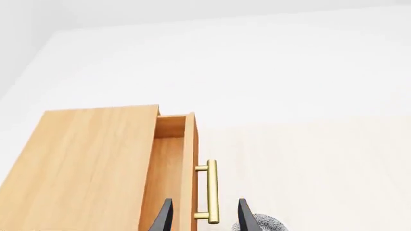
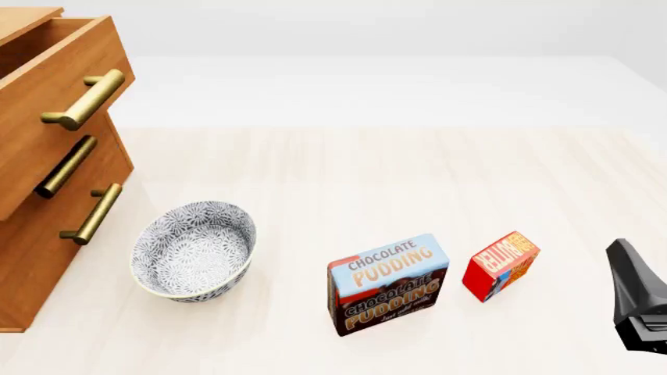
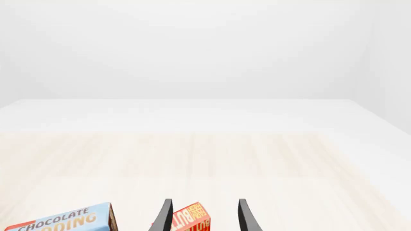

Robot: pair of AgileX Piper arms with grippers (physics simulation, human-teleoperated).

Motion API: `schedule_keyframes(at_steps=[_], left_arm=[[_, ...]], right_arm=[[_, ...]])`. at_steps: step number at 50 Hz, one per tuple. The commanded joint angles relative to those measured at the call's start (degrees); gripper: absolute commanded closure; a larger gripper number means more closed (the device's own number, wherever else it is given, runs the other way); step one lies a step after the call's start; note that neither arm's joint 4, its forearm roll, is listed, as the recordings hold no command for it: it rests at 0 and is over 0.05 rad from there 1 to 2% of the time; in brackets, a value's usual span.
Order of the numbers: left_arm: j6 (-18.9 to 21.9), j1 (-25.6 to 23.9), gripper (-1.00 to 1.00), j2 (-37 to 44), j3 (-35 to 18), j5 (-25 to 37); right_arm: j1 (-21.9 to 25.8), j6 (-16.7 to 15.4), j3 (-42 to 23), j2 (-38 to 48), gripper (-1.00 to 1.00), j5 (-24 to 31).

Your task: Put the butter at the back in the top drawer of the cabinet and close it.

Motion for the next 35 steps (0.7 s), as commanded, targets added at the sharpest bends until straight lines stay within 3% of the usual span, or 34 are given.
schedule_keyframes(at_steps=[1,35], left_arm=[[-0.8,0.6,-1.00,0.7,1.3,-1.0],[-2.1,2.1,-1.00,2.1,6.7,-4.8]], right_arm=[[0.0,0.0,0.0,0.0,-1.00,0.0],[0.0,0.0,0.0,0.0,-1.00,0.0]])
